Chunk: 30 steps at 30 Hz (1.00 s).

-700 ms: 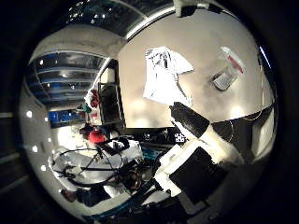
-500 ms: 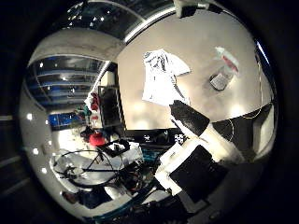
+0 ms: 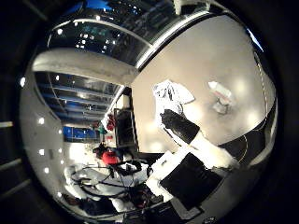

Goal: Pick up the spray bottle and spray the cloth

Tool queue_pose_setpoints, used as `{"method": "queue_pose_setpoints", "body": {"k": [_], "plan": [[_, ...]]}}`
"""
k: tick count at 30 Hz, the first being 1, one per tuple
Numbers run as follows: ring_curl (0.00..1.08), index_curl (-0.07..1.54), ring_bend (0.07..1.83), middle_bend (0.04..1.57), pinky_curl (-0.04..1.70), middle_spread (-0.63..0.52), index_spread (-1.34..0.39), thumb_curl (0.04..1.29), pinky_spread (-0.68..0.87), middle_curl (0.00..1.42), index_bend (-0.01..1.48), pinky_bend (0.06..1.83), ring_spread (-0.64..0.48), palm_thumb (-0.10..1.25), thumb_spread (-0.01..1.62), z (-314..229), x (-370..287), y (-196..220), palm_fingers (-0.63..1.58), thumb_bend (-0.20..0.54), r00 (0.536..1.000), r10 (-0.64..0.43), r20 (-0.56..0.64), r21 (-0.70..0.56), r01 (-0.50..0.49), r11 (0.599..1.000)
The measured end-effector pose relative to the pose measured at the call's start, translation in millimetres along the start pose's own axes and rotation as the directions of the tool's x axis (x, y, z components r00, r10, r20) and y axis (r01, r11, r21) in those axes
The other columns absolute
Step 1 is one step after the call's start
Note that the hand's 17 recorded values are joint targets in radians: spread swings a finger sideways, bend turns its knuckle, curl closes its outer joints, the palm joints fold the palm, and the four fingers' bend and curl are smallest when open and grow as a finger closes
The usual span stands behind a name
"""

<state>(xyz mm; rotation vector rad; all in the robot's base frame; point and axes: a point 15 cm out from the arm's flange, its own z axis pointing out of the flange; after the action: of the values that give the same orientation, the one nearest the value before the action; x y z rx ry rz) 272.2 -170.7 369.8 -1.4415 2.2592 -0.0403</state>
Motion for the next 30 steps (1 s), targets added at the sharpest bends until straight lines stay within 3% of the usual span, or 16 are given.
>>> {"method": "queue_pose_setpoints", "body": {"k": [10, 18, 30], "plan": [[0.25, 0.27, 0.24, 0.24, 0.31, 0.03, -0.28, 0.28, 0.4, 0.36, 0.15, 0.29, 0.16, 0.52, 1.03, 11, 62, 11, 0.21, -0.027, 0.99, 0.085, 0.113, 0.024, -0.089, 0.996], [0.26, 0.26, 0.26, 0.25, 0.31, 0.05, -0.26, 0.28, 0.4, 0.36, 0.15, 0.32, 0.18, 0.5, 1.02, 47, 86, 45, 0.17, -0.026, 0.974, 0.128, 0.188, 0.007, -0.132, 0.991], [0.26, 0.26, 0.28, 0.26, 0.32, 0.05, -0.25, 0.28, 0.39, 0.36, 0.15, 0.34, 0.18, 0.49, 1.02, 90, 94, 79, 0.15, -0.026, 0.966, 0.134, 0.222, -0.023, -0.132, 0.991]]}}
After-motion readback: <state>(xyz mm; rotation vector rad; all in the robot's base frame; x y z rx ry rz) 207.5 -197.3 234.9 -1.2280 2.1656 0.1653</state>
